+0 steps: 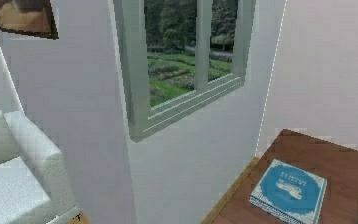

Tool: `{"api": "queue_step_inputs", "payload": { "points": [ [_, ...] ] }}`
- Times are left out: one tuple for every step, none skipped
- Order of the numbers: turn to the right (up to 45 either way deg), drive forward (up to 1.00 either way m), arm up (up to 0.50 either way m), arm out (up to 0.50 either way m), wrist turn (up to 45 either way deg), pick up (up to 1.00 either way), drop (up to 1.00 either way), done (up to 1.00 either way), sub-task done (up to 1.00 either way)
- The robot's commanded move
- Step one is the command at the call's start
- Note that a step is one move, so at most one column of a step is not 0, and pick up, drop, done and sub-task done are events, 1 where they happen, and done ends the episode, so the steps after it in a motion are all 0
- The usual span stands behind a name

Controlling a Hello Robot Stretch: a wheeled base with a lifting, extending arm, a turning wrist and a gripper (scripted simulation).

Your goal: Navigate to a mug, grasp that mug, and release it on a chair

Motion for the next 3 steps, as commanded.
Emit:
{"api": "queue_step_inputs", "payload": {
  "points": [
    [0.0, 0.0, 0.0, 0.0, 0.0, 0.0, 1.0, 0.0, 0.0],
    [0.0, 0.0, 0.1, 0.0, 0.0, 0.0, 0.0, 0.0, 0.0],
    [0.0, 0.0, 0.0, -0.08, 0.0, 0.0, 0.0, 0.0, 0.0]
  ]
}}
